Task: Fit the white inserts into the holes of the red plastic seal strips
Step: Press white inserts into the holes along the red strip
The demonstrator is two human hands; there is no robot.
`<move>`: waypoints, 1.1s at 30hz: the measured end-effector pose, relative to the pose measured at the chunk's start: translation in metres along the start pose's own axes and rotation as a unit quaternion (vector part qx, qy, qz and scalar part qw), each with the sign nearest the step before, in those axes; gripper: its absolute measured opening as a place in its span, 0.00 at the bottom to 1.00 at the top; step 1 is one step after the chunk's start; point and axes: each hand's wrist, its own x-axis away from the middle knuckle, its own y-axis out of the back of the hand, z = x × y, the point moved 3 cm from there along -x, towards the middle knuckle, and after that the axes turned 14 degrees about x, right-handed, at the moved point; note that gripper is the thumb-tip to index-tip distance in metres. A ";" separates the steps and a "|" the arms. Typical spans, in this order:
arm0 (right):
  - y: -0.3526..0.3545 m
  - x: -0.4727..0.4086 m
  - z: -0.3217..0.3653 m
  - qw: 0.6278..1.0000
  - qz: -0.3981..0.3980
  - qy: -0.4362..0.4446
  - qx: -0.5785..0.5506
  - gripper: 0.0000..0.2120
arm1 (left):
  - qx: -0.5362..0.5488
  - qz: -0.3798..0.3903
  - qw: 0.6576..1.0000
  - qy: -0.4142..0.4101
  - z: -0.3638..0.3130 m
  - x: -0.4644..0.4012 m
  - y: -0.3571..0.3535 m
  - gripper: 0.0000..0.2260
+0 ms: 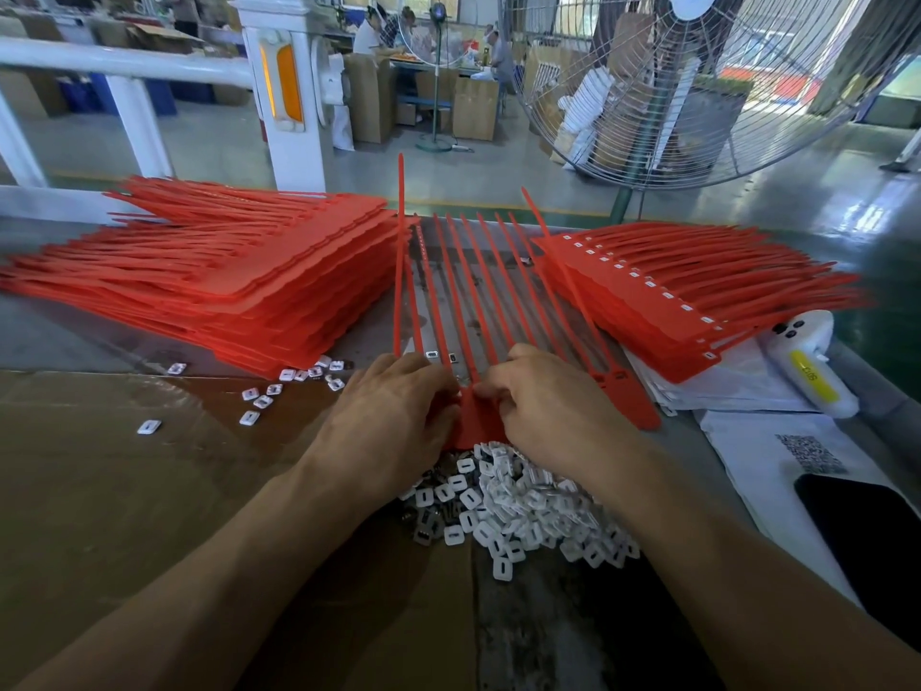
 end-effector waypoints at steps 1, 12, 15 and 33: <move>-0.001 0.001 -0.003 1.000 0.007 0.000 -0.015 0.18 | 0.000 0.001 1.000 0.000 0.000 0.000 0.000 0.13; 0.001 0.011 -0.025 0.987 0.000 -0.021 -0.158 0.14 | -0.002 0.007 1.000 0.002 0.003 -0.001 -0.001 0.14; 0.006 0.016 -0.039 0.988 0.003 -0.037 -0.149 0.10 | -0.002 0.005 1.000 0.000 0.003 -0.001 -0.002 0.14; 0.004 0.019 -0.043 0.989 0.074 0.004 -0.124 0.06 | 0.002 0.002 1.000 -0.004 0.006 -0.001 -0.004 0.13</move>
